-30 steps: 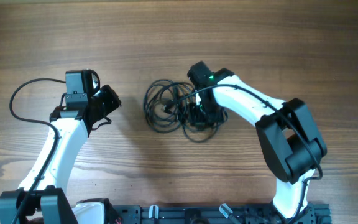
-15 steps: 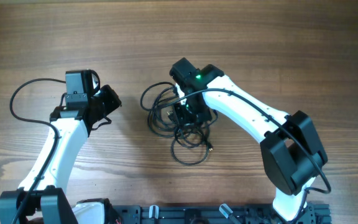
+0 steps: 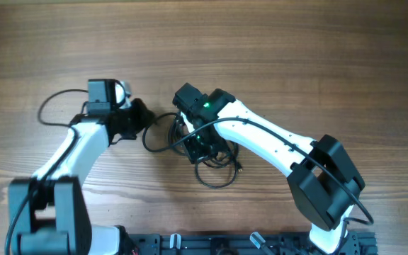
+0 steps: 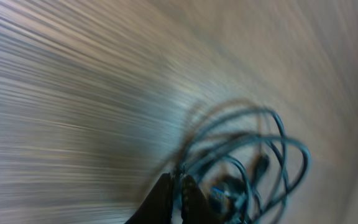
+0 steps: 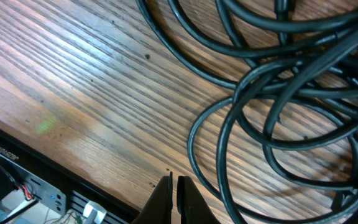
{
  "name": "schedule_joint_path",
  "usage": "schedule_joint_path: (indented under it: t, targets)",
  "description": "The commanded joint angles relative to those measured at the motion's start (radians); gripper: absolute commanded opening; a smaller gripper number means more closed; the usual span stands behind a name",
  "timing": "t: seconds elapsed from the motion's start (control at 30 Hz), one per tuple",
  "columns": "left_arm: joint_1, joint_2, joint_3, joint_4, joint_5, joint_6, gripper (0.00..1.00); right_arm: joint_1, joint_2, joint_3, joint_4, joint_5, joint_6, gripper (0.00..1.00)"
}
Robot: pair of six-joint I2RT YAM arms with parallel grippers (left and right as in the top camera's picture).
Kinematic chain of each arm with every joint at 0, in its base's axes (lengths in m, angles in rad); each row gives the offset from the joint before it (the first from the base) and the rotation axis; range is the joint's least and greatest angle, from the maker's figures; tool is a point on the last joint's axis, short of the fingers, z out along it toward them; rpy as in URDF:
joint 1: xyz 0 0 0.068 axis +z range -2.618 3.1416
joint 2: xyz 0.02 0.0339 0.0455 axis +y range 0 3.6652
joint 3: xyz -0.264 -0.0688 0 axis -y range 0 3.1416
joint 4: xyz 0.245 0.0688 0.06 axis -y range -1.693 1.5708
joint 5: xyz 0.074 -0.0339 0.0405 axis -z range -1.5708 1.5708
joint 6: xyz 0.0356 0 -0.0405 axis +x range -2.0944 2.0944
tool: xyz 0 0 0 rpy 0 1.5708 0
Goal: Untangle cables
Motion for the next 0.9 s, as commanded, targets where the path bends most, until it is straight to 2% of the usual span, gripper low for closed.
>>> schedule_joint_path:
  t: [0.0,0.13,0.2,0.43,0.6,0.87]
  targets:
    - [-0.061,0.065,0.01,0.005,0.142,0.001,0.1,0.0,-0.012,-0.003,-0.022,0.027,0.01,0.05]
    - [-0.127,0.079,0.01,0.003,0.129,0.001,0.09,0.0,-0.012,-0.004,-0.026,0.042,0.012,0.04]
    - [-0.135,0.08,0.009,-0.02,0.061,0.001,0.1,0.0,-0.012,-0.02,-0.016,0.045,0.019,0.04]
    - [-0.135,0.082,0.005,-0.042,-0.04,0.002,0.1,0.0,-0.012,-0.145,0.138,0.055,0.051,0.05]
    - [-0.136,0.097,0.005,-0.038,-0.05,0.002,0.1,-0.008,-0.012,-0.147,0.201,0.235,0.031,0.04]
    - [-0.137,0.163,0.005,-0.006,-0.06,0.002,0.1,-0.068,-0.013,-0.137,0.24,0.278,-0.091,0.06]
